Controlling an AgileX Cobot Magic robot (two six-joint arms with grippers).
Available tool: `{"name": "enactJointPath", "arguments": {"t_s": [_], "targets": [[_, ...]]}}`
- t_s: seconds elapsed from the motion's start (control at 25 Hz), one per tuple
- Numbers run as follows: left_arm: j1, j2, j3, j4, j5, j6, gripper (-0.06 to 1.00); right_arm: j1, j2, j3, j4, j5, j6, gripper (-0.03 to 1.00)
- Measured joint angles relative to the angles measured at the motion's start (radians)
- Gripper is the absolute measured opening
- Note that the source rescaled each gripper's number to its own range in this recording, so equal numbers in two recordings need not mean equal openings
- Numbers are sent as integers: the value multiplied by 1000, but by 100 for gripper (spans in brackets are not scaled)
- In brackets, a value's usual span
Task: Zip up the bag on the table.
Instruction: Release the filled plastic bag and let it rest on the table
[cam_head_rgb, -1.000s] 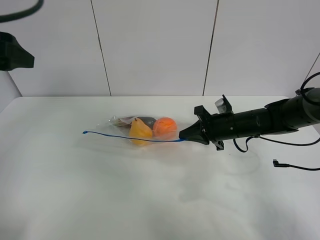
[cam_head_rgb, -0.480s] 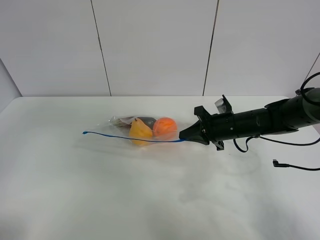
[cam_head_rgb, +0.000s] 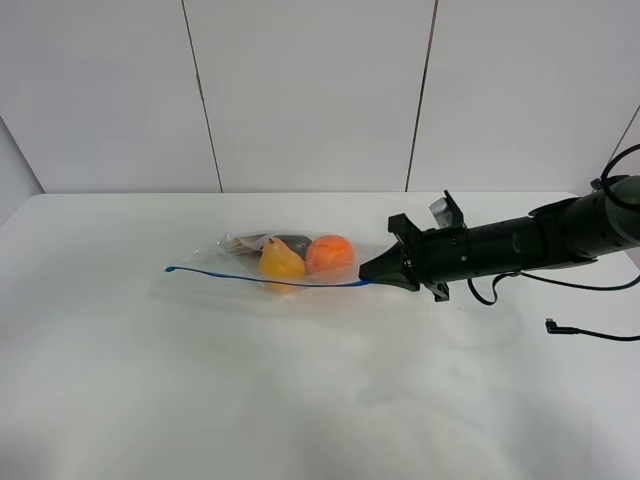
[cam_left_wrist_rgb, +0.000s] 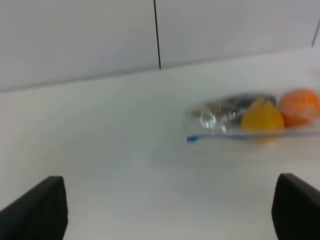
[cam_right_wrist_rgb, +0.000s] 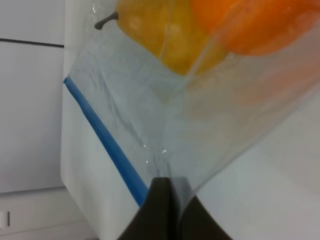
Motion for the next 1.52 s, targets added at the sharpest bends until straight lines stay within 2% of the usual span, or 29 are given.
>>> {"name": "enactJointPath", "arguments": {"t_s": [0.4, 0.8, 1.16, 1.52], "targets": [[0, -69, 92, -44, 128, -3, 100, 0, 0, 0, -13, -5, -1, 0], [0, -258, 203, -78, 119, -5, 100, 0, 0, 0, -29, -11, -1, 0], [0, -260, 315, -100, 91, -29, 100, 0, 0, 0, -37, -22, -2, 0], [0, -260, 319, -100, 76, -35, 100, 0, 0, 0, -37, -21, -2, 0]]}}
